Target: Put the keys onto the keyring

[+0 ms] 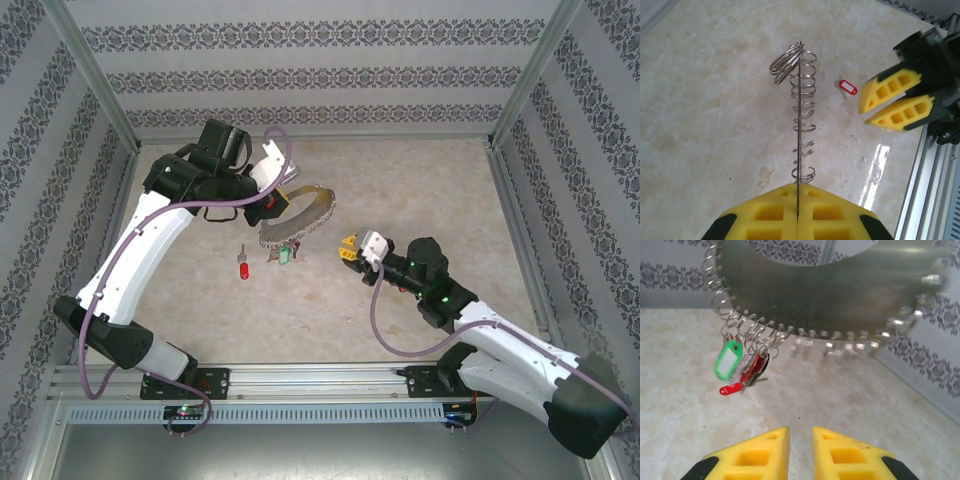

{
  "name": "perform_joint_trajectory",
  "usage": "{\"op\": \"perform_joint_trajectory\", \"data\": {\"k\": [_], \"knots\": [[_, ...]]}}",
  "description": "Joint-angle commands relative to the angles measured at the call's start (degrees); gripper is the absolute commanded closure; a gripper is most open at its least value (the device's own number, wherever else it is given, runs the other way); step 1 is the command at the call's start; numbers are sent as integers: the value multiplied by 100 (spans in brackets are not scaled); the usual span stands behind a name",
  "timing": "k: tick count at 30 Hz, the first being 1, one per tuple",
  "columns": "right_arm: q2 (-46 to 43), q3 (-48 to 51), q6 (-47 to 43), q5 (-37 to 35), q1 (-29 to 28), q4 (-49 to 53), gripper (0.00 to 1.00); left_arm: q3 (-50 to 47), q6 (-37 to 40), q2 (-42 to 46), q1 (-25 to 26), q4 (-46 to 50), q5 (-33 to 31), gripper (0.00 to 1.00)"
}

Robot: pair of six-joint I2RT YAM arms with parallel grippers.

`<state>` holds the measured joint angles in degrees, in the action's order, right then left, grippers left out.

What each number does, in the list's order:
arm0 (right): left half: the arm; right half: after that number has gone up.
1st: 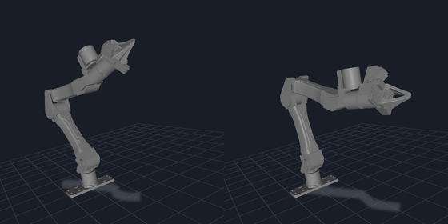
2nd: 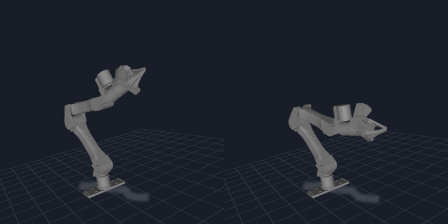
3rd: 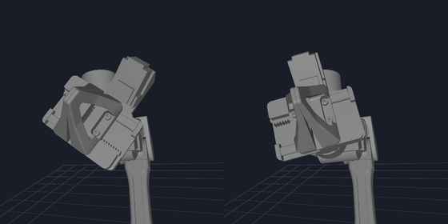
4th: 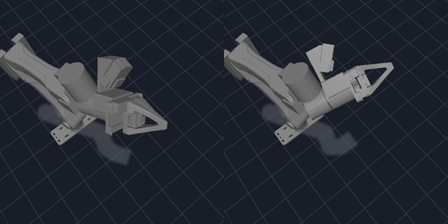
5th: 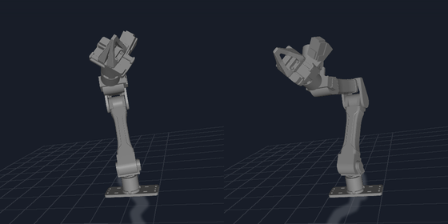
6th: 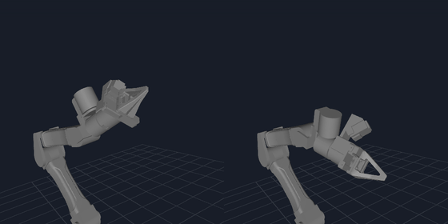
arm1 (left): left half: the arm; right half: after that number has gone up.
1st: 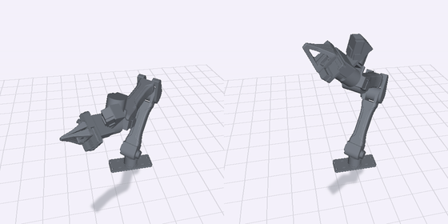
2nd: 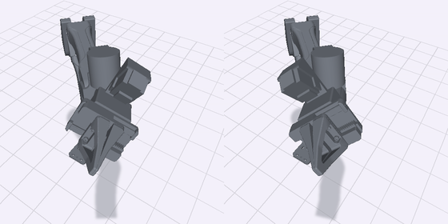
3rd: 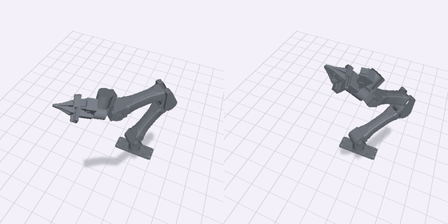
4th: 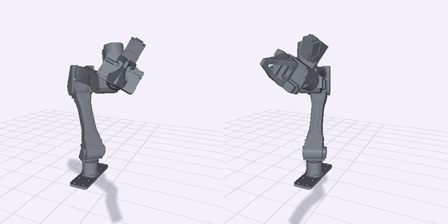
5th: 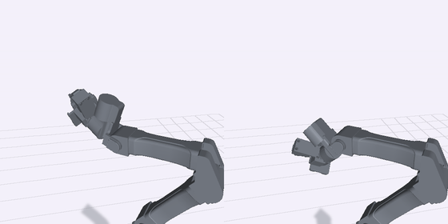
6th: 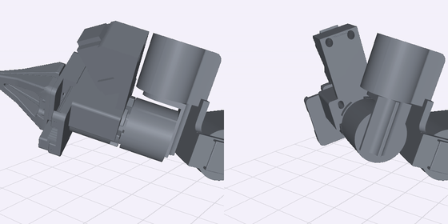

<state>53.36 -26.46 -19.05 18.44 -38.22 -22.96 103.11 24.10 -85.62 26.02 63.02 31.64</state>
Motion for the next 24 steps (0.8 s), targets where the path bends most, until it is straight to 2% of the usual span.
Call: {"op": "perform_joint_trajectory", "data": {"k": [1, 6, 11, 24], "knots": [[304, 9, -632, -331, -328, -850, 82, 74, 280, 151, 130, 55, 92, 100], [786, -21, -634, -565, -523, -1623, 83, 64, 330, 163, 162, 32, 62, 100], [1104, -124, -646, -426, -551, -1842, 80, 52, 359, 206, 158, 6, 126, 100], [1613, -139, -634, -792, -579, -2551, 82, -151, 370, 381, 168, -115, 211, 100]]}}
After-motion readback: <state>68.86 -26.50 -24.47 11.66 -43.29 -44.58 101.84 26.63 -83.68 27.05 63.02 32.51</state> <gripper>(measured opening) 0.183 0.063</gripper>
